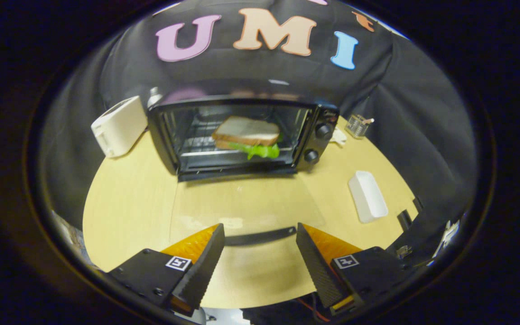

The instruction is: Open the toaster oven, put the food inside, and close the toaster oven door.

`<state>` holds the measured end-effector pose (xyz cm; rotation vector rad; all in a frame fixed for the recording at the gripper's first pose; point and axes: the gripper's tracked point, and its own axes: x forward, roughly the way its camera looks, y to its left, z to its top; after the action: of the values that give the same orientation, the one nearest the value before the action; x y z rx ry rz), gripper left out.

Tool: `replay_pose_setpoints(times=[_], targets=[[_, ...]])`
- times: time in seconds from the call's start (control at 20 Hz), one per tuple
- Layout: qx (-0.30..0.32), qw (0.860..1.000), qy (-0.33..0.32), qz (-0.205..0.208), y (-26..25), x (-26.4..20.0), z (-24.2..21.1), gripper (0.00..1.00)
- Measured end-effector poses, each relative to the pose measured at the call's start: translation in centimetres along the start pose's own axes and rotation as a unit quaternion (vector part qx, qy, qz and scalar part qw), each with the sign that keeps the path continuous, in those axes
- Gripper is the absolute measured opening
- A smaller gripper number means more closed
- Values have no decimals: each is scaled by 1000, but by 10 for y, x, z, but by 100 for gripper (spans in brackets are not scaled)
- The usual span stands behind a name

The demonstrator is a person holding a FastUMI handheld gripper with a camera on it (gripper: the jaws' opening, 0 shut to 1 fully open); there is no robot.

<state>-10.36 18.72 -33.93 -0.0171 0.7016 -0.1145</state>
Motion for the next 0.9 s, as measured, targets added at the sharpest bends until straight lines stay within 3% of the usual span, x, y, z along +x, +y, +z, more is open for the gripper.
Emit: replay_pose_setpoints(times=[0.4,0.9], targets=[[-44,997,50,43,30,38,-55,93],[-96,994,45,29,27,57,-44,88]])
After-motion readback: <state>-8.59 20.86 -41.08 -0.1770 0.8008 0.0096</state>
